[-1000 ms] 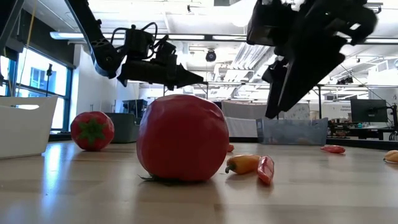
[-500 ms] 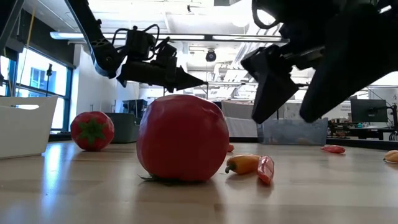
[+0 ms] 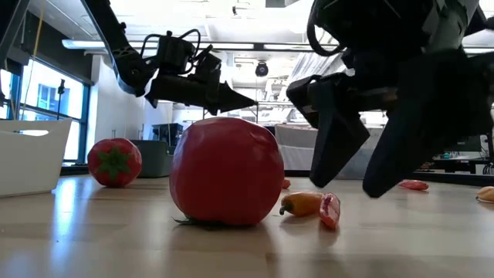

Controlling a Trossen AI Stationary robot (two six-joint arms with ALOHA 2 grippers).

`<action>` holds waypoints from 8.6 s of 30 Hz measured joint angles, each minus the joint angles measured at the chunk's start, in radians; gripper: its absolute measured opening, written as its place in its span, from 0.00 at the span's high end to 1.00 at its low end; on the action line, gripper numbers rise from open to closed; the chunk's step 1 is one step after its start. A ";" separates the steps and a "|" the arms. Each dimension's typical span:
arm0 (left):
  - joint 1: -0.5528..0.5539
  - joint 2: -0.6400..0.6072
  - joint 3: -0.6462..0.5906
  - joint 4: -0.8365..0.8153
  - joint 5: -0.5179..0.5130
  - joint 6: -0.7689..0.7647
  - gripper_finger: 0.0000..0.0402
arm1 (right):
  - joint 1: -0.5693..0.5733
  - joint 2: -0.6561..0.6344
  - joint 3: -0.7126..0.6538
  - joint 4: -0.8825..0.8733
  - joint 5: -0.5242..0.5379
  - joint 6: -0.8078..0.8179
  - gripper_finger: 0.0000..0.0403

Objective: Sort produce into baskets
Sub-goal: Put the red chili pepper into the black bin, then put the orange chili pepper into the black bin, then put the red chili pepper into the black bin

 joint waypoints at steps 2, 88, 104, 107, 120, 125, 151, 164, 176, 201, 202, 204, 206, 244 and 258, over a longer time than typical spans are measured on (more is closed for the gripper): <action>0.000 0.000 0.000 -0.005 -0.004 0.000 1.00 | -0.003 0.013 0.000 0.020 0.000 -0.016 0.60; -0.214 -0.166 0.000 -0.361 -0.168 0.127 1.00 | -1.369 -0.269 -0.002 -0.560 0.293 0.167 0.57; -0.191 -0.587 0.039 -1.394 -0.171 0.390 1.00 | -1.192 -0.484 -0.002 -0.638 0.157 0.050 0.91; -0.182 -0.572 0.057 -1.515 -0.174 0.370 1.00 | -1.173 -0.485 -0.002 -0.628 0.157 0.056 0.88; -0.173 -0.503 0.053 -1.465 -0.162 0.394 1.00 | -1.075 -0.485 -0.002 -0.695 0.003 0.074 0.62; -0.158 -0.505 0.017 -1.349 -0.103 0.390 1.00 | -0.971 -0.485 -0.002 -0.741 -0.008 0.089 0.52; -0.095 -0.505 -0.112 -0.837 -0.068 0.241 1.00 | -0.462 -0.379 -0.002 -0.688 -0.011 0.449 0.48; -0.095 -0.505 -0.112 -0.796 -0.069 0.187 1.00 | -0.256 -0.369 -0.002 -0.990 -0.247 1.389 0.48; -0.095 -0.505 -0.112 -0.803 -0.068 0.164 1.00 | -0.239 -0.199 -0.002 -0.989 -0.276 1.516 0.49; -0.095 -0.505 -0.112 -0.799 -0.068 0.161 1.00 | -0.236 -0.097 -0.002 -0.985 -0.246 1.323 0.90; -0.095 -0.505 -0.112 -0.799 -0.068 0.156 1.00 | -0.237 -0.097 -0.002 -0.985 -0.236 1.307 0.94; -0.095 -0.505 -0.112 -0.800 -0.068 0.156 1.00 | -0.237 -0.100 -0.002 -0.985 -0.216 1.272 0.98; -0.095 -0.505 -0.112 -0.801 -0.068 0.155 1.00 | -0.247 -0.109 -0.002 -0.985 -0.209 1.239 0.97; -0.021 -0.505 -0.111 -0.942 -0.052 0.208 1.00 | -1.356 -0.228 -0.002 -0.421 0.264 0.208 0.97; -0.086 -0.504 -0.059 -1.371 -0.071 0.254 0.89 | -1.352 -0.356 -0.002 -0.447 0.338 0.066 0.61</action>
